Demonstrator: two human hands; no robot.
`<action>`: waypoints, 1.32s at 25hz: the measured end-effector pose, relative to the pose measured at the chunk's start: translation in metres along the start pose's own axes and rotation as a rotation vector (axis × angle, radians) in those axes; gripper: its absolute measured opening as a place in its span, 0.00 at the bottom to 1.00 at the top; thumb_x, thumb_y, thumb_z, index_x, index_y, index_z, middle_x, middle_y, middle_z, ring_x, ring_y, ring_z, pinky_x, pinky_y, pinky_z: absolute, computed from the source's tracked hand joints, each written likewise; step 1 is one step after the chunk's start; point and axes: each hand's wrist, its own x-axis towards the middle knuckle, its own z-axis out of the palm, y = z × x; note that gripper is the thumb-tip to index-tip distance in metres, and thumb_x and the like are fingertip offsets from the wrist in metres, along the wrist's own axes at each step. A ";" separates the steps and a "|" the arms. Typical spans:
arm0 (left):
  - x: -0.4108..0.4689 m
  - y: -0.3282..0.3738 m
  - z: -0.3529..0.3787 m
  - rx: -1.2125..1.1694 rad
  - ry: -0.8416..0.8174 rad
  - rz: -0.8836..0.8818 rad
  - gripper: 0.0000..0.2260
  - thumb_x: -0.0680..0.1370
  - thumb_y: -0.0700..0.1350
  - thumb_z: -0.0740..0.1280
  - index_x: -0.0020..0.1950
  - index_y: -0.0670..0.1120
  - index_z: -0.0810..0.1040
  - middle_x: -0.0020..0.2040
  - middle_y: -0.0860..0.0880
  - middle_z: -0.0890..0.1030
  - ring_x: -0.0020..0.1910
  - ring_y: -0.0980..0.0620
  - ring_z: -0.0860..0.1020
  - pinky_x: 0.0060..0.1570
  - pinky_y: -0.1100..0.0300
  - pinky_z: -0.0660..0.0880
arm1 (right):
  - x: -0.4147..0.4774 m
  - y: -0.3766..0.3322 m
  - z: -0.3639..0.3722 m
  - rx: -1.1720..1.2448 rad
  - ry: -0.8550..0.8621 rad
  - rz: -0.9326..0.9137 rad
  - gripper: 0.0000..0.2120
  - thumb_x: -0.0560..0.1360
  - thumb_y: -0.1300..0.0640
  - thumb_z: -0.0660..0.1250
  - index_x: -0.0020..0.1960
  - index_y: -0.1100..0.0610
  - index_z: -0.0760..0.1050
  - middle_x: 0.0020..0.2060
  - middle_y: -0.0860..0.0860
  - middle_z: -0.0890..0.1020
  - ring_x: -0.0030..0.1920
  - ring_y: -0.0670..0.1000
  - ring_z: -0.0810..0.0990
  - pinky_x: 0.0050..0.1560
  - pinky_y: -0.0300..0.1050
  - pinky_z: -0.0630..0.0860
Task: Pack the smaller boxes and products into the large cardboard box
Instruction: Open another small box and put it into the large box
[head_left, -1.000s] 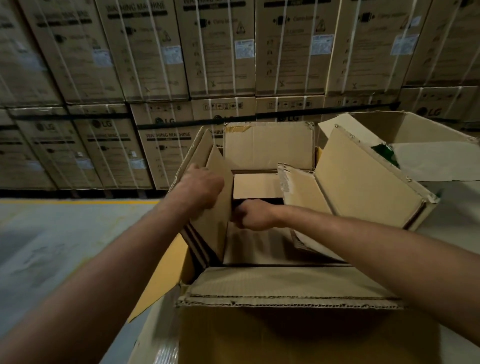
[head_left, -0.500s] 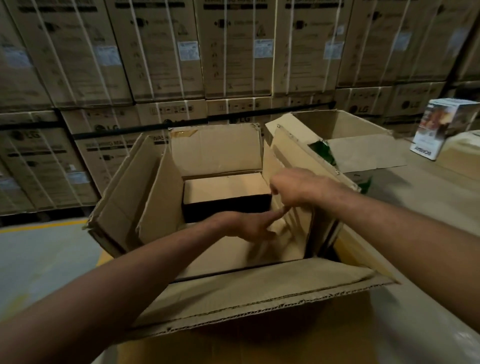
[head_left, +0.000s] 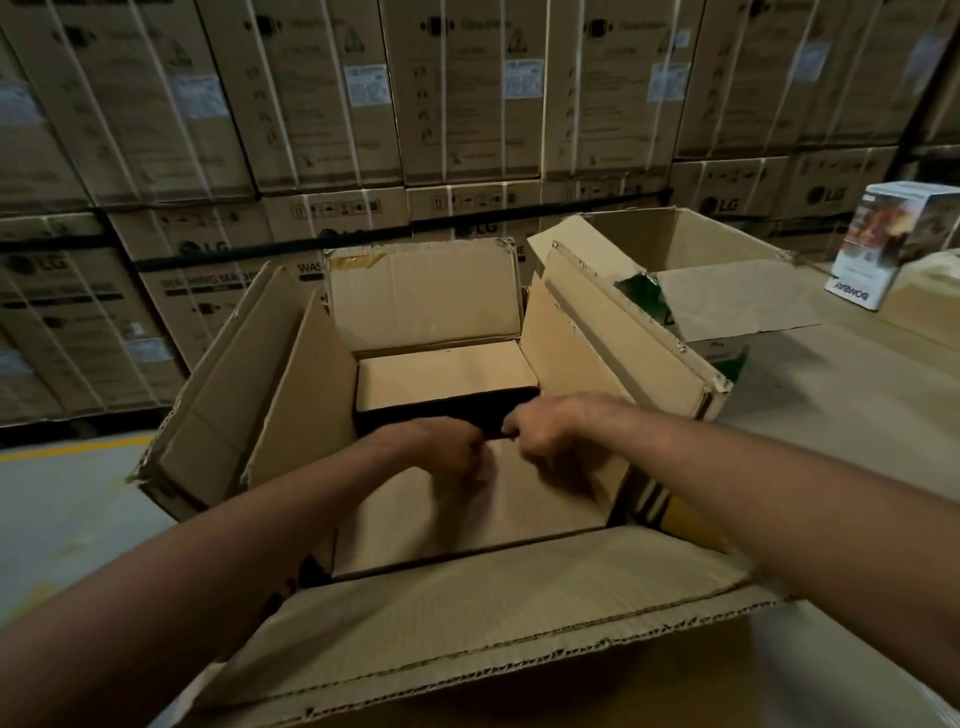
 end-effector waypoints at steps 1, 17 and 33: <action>-0.004 -0.015 0.003 -0.018 -0.028 -0.042 0.16 0.84 0.50 0.61 0.69 0.44 0.75 0.62 0.45 0.79 0.58 0.46 0.78 0.56 0.55 0.74 | 0.006 -0.003 0.007 0.049 -0.056 -0.030 0.19 0.82 0.55 0.62 0.72 0.51 0.73 0.64 0.51 0.79 0.59 0.53 0.79 0.63 0.53 0.77; -0.125 0.008 -0.032 -0.166 -0.593 -0.013 0.19 0.78 0.52 0.73 0.64 0.43 0.78 0.61 0.43 0.82 0.58 0.47 0.83 0.47 0.57 0.83 | -0.072 -0.001 -0.024 0.107 -0.705 -0.120 0.18 0.74 0.62 0.76 0.63 0.55 0.80 0.55 0.49 0.83 0.57 0.49 0.81 0.65 0.58 0.77; 0.052 -0.085 -0.004 0.046 0.041 -0.413 0.45 0.76 0.60 0.71 0.82 0.45 0.50 0.80 0.44 0.59 0.77 0.40 0.62 0.73 0.40 0.62 | 0.115 -0.022 -0.016 -0.080 0.262 -0.100 0.36 0.76 0.51 0.71 0.78 0.55 0.60 0.72 0.58 0.70 0.71 0.61 0.70 0.70 0.57 0.68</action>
